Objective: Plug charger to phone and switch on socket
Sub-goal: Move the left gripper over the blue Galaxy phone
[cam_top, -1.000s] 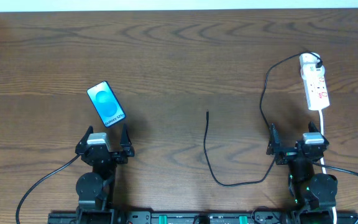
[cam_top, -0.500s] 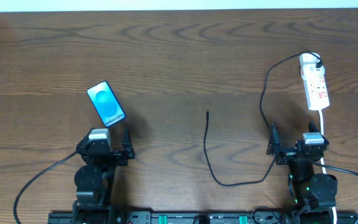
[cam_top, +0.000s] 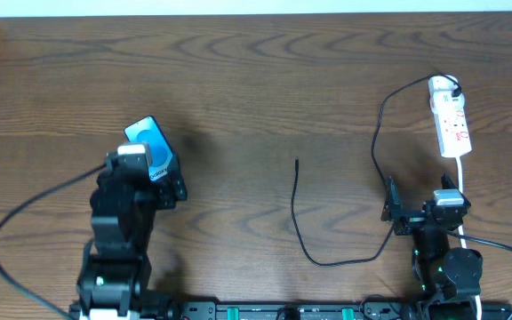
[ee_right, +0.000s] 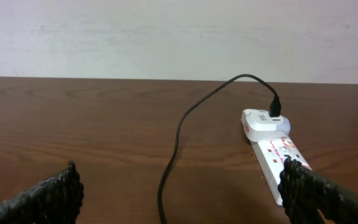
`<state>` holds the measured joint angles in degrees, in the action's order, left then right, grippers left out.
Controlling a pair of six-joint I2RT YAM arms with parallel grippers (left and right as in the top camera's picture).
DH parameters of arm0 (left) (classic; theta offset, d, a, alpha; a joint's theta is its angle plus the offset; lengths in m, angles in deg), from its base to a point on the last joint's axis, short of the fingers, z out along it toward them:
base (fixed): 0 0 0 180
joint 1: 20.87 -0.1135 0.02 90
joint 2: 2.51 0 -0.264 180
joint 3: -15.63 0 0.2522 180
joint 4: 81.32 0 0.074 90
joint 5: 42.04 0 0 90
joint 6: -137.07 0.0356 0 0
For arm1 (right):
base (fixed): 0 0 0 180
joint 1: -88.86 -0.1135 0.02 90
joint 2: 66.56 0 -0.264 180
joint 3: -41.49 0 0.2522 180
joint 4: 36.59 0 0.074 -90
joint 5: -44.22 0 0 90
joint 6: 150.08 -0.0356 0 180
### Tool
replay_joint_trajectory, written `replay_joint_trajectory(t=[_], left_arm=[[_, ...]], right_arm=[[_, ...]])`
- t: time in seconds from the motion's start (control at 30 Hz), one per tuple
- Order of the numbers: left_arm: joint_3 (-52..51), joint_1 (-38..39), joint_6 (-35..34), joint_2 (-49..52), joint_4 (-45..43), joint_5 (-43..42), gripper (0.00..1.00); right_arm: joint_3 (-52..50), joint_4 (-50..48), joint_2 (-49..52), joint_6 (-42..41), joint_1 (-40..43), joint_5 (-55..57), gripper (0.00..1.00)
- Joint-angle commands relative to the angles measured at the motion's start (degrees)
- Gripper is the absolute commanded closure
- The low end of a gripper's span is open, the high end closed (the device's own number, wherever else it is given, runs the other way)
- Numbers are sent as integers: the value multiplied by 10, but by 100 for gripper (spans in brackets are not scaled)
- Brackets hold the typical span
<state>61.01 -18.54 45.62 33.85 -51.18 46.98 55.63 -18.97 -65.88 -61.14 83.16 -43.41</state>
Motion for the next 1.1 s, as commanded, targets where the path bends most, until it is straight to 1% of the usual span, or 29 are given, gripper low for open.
replay_joint_trajectory(t=[0.0,0.2,0.43,0.73,0.97,1.07], left_arm=[[58,-3,2,51,24,1,7],[138,-3,0,126,90,1,7],[232,-3,-49,204,179,1,7],[365,-3,-48,299,308,1,7],[374,-3,-48,309,318,1,7],[373,-3,-48,309,334,1,7]], right_arm=[[-1,2,-3,-6,-3,5,1],[-1,2,-3,-6,-3,5,1],[-1,2,-3,-6,-3,5,1],[-1,2,-3,-6,-3,5,1],[-1,2,-3,-6,-3,5,1],[-1,2,-3,-6,-3,5,1]])
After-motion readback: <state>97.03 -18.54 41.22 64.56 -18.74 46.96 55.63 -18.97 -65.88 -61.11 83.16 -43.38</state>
